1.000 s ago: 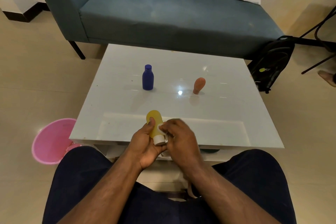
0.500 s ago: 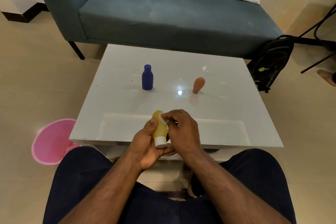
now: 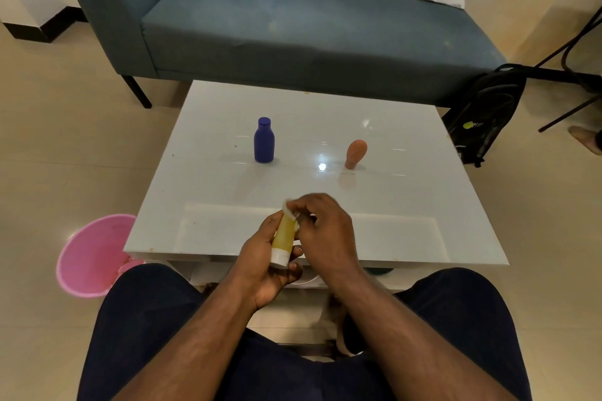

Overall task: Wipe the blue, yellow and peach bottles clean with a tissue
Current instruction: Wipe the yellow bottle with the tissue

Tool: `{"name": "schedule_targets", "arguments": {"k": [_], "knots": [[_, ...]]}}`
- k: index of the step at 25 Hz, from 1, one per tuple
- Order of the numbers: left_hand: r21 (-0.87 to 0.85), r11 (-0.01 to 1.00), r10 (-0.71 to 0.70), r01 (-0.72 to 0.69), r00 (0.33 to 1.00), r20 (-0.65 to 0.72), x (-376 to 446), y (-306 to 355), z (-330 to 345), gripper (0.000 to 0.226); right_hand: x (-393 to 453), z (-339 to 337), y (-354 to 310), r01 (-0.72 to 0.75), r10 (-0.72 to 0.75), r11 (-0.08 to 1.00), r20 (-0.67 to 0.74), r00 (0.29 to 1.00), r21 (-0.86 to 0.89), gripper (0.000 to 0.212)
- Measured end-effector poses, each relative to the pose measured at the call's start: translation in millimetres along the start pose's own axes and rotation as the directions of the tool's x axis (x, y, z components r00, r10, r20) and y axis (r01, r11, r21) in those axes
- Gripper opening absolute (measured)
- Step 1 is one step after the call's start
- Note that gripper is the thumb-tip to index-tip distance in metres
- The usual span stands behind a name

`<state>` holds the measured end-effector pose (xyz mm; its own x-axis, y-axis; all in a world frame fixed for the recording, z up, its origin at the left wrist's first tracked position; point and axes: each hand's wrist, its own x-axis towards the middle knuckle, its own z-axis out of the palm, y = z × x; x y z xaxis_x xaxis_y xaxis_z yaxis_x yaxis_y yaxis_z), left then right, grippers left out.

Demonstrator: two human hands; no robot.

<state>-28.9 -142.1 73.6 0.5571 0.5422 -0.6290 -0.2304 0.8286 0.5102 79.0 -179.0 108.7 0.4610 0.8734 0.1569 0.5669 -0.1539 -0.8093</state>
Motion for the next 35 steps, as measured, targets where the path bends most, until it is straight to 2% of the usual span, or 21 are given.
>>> {"name": "schedule_targets", "arguments": {"k": [2,4,9,11,13,16,19,23,28,31,35], "knots": [[0.001,1.000,0.011,-0.011,1.000,-0.020,-2,1,0,0.043,11,0,3,-0.095,0.096,0.995,-0.035,0.995,0.043,0.024],[0.001,1.000,0.025,-0.025,0.999,-0.029,-5,1,-1,0.042,10,1,2,-0.119,0.121,0.992,-0.044,0.992,0.042,0.025],[0.053,0.996,0.069,-0.065,0.994,-0.087,-6,2,-2,0.050,8,-3,-7,0.124,-0.124,0.991,0.006,0.992,-0.060,0.024],[0.077,0.993,0.093,-0.087,0.992,-0.080,-8,3,0,0.053,12,-6,-4,0.164,-0.164,0.984,0.005,0.986,-0.064,0.026],[0.088,0.990,0.112,-0.108,0.993,-0.041,-11,4,2,0.056,13,-8,1,0.085,-0.085,0.996,-0.010,0.996,-0.032,0.026],[0.110,0.986,0.129,-0.126,0.991,-0.022,-12,3,5,0.056,12,-10,9,-0.129,0.130,0.992,0.008,0.992,-0.008,0.024],[0.090,0.987,0.140,-0.135,0.989,-0.046,-11,2,5,0.043,3,-6,10,-0.197,0.197,0.980,-0.012,0.980,0.012,0.020],[0.075,0.989,0.137,-0.130,0.986,-0.100,-9,2,0,0.038,-15,0,10,-0.126,0.127,0.992,-0.042,0.991,0.017,0.017],[0.058,0.994,0.098,-0.094,0.992,-0.077,-8,3,0,0.038,4,-5,10,-0.082,0.081,0.996,-0.024,0.996,-0.042,0.022],[-0.025,0.997,0.074,-0.076,0.995,-0.064,-6,3,-2,0.041,0,-1,5,-0.046,0.047,0.997,0.018,0.999,-0.063,0.020],[-0.179,0.984,0.000,0.003,1.000,0.019,-5,6,-5,0.045,-39,11,-1,0.037,-0.028,0.995,0.090,0.996,-0.093,0.019]]}}
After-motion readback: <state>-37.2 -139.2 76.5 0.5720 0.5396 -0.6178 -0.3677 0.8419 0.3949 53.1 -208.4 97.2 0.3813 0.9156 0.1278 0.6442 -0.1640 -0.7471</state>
